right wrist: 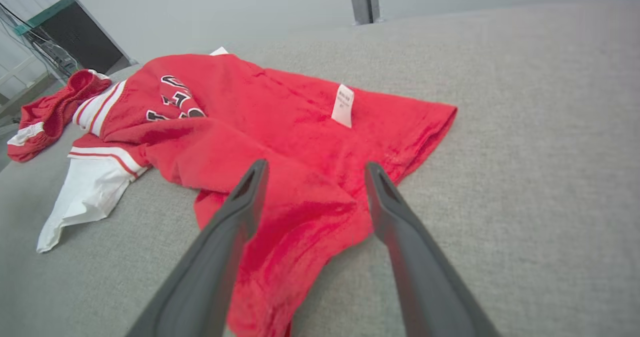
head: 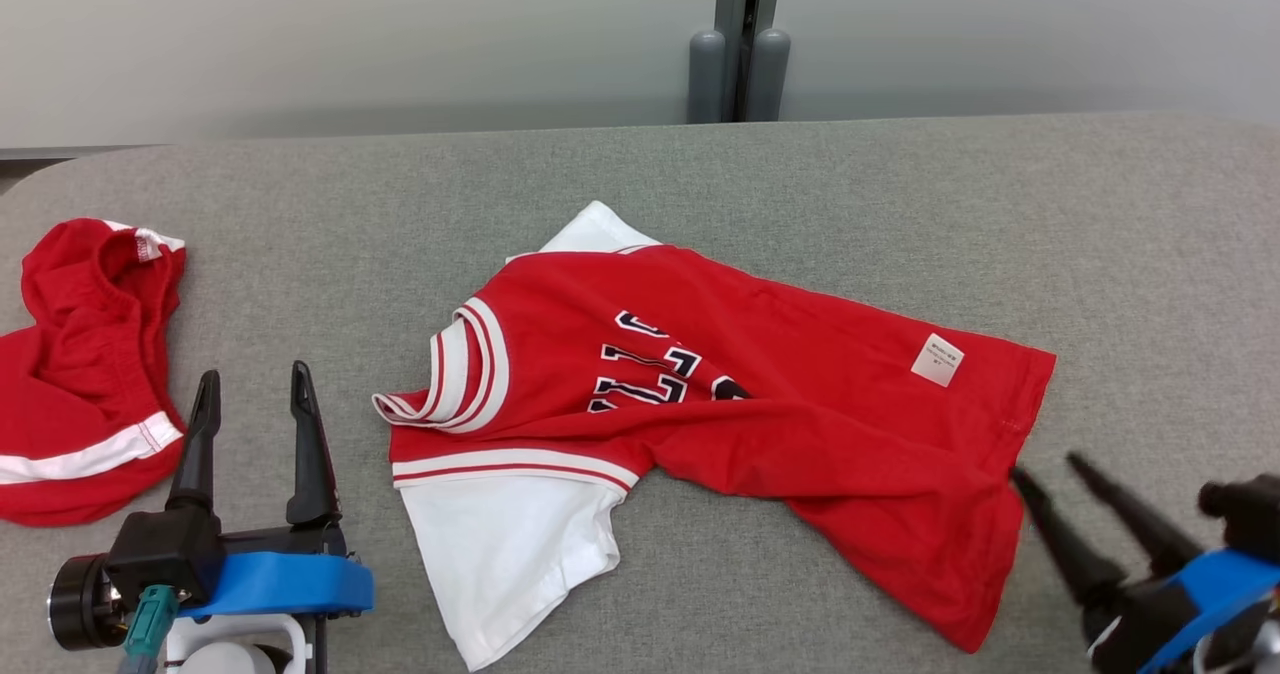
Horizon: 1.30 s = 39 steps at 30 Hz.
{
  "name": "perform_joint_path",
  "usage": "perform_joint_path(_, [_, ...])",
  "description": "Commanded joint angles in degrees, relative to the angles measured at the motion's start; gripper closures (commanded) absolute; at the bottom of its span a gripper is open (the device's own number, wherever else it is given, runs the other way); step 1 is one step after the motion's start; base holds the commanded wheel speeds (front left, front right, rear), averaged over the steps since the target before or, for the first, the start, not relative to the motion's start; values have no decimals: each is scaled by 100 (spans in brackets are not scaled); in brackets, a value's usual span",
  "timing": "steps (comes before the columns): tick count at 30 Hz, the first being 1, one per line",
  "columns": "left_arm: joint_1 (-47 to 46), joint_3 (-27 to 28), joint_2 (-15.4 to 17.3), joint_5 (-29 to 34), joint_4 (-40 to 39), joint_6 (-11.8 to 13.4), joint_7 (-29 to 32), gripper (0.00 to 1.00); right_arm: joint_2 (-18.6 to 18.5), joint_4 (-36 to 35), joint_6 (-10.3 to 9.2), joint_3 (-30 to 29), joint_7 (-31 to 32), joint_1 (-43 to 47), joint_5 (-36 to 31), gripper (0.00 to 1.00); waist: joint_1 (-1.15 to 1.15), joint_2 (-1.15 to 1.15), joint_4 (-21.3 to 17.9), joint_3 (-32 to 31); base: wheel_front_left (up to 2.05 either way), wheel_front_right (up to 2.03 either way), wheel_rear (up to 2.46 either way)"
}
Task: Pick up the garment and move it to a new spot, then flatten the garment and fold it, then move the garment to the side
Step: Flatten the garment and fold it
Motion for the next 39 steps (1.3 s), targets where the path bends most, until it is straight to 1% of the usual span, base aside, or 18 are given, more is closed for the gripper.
perform_joint_path(1, [32, 16, -2, 40, -15, -15, -27, 0, -55, 34, 1, -132, -66, -157, -129, 0, 0, 0, 11, 5, 0, 0, 0])
perform_joint_path(6, [28, -47, -2, 28, -46, 12, -27, 0, 187, 375, 1, -581, -5, -635, -709, 0, 0, 0, 81, 40, 0, 0, 0])
perform_joint_path(11, [-92, -92, -2, 29, -16, -5, -27, 0, 434, 948, 1, -712, 367, -976, -1085, 0, 0, 0, 213, 112, 0, 0, 0])
perform_joint_path(14, [-147, -119, -2, 0, -29, 17, -27, 0, 536, 1323, 1, -759, 546, -1128, -1157, 0, 0, 0, 296, 190, 0, 0, 0])
perform_joint_path(18, [-179, -146, -2, -27, -24, 34, -27, 0, 646, 1820, 1, -793, 580, -1286, -1237, 0, 0, 0, 377, 285, 0, 0, 0])
perform_joint_path(29, [-292, -119, -2, -30, -31, 35, -27, 0, 808, 2816, 1, -479, 387, -1739, -1167, 0, 0, 0, 448, 453, 0, 0, 0])
perform_joint_path(30, [-302, -123, -2, -33, -27, 37, -27, 0, 824, 2904, 1, -446, 352, -1788, -1151, 56, 0, 0, 445, 461, 0, 0, 0])
perform_joint_path(31, [-316, -132, -2, -39, -23, 38, -27, 0, 846, 2984, 1, -395, 346, -1840, -1147, 99, 0, 0, 444, 467, 0, 0, 0])
perform_joint_path(34, [-354, -150, -2, -47, 8, 38, -27, 0, 922, 3167, 1, -231, 247, -1984, -1109, 100, 0, 0, 437, 475, 0, 0, 0])
perform_joint_path(36, [-362, -145, -2, -56, 27, 44, -27, 0, 866, 3166, 1, -171, -129, -2186, -1069, 100, 0, 0, 424, 434, 0, 0, 0])
perform_joint_path(39, [-276, -116, -2, -49, 35, 65, -27, 0, 798, 3090, 1, -81, -451, -2308, -1066, 100, 0, 0, 386, 336, 0, 0, 0])
